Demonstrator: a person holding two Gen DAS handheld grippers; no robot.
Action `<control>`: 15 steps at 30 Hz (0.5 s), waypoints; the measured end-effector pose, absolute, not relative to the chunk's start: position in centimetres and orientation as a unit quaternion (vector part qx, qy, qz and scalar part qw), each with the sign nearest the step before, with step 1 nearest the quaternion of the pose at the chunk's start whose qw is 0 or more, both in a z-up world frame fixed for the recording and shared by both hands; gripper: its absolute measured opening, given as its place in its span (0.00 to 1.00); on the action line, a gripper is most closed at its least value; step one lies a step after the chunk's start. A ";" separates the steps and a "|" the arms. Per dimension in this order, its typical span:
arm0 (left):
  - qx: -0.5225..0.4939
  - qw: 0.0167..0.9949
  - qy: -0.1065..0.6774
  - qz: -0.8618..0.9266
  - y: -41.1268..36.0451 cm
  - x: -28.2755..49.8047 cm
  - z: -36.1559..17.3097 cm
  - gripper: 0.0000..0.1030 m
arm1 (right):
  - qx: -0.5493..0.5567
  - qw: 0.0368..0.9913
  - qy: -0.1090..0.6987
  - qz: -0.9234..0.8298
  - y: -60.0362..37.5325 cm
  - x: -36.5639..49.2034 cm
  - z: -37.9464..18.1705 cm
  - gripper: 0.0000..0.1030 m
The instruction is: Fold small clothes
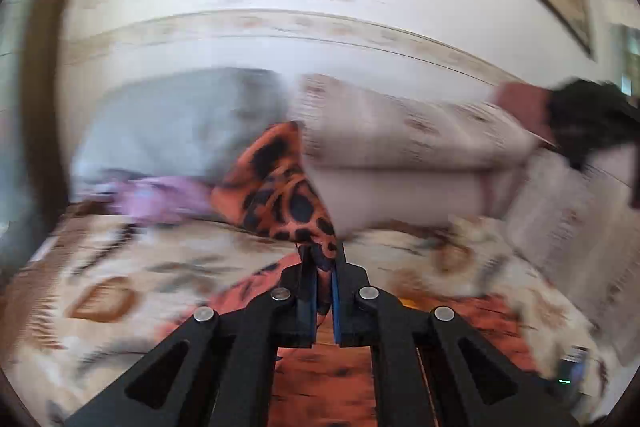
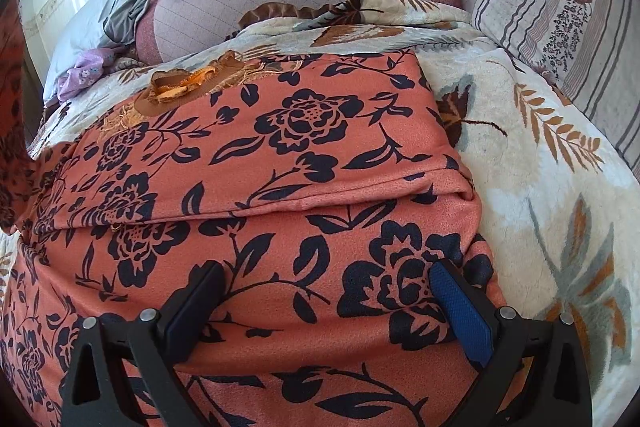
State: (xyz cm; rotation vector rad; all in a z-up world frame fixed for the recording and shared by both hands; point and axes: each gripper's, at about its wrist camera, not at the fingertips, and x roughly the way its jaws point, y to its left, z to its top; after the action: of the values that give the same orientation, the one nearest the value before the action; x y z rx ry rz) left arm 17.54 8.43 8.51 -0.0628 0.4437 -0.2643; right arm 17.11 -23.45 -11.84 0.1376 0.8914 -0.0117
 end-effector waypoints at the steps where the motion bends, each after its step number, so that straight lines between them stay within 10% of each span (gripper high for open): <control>1: -0.026 0.957 0.237 -0.163 5.7 17.6 7.4 0.10 | 0.068 0.900 0.430 -0.005 -23.5 17.1 -11.8 1.00; 3: 0.009 0.939 0.280 -0.201 0.9 18.0 3.5 0.38 | 0.073 0.900 0.429 -0.002 -23.5 17.1 -11.8 1.00; 4: 0.022 0.930 0.309 -0.200 -0.3 18.0 1.6 0.67 | 0.077 0.900 0.428 0.000 -23.6 17.1 -11.8 1.00; 15: -0.158 0.921 0.354 0.028 15.9 16.2 -6.9 0.78 | 0.285 0.866 0.395 0.110 -26.3 18.5 -6.2 0.91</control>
State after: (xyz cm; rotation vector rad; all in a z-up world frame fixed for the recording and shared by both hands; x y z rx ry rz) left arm 16.22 15.94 -6.95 -0.3255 0.7270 0.0585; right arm 18.54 -26.33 -6.17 0.5961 0.8278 0.2303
